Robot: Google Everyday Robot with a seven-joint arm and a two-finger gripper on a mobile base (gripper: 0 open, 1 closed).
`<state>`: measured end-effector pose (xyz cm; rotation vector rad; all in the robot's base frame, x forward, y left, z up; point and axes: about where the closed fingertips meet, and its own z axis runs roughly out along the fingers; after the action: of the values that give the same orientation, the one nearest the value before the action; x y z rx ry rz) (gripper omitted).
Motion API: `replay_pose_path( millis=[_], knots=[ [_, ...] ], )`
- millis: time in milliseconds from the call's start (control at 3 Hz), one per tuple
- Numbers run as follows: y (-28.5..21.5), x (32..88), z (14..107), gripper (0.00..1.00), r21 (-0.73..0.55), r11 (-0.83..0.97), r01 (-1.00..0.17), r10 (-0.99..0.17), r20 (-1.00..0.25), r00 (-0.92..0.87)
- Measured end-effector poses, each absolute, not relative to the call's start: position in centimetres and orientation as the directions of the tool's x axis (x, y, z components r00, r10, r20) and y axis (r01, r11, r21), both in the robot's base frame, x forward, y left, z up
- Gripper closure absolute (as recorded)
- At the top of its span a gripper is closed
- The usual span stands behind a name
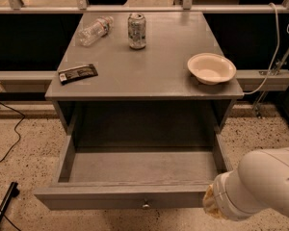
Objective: Close top drawer
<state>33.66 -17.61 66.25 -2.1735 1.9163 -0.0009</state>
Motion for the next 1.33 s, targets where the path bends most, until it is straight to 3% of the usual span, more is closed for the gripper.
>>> replay_pose_path(
  millis=[1333],
  knots=[
    [-15.5, 34.6, 63.1, 1.00, -0.177, -0.074, -0.981, -0.985, -0.142, 0.100]
  ],
)
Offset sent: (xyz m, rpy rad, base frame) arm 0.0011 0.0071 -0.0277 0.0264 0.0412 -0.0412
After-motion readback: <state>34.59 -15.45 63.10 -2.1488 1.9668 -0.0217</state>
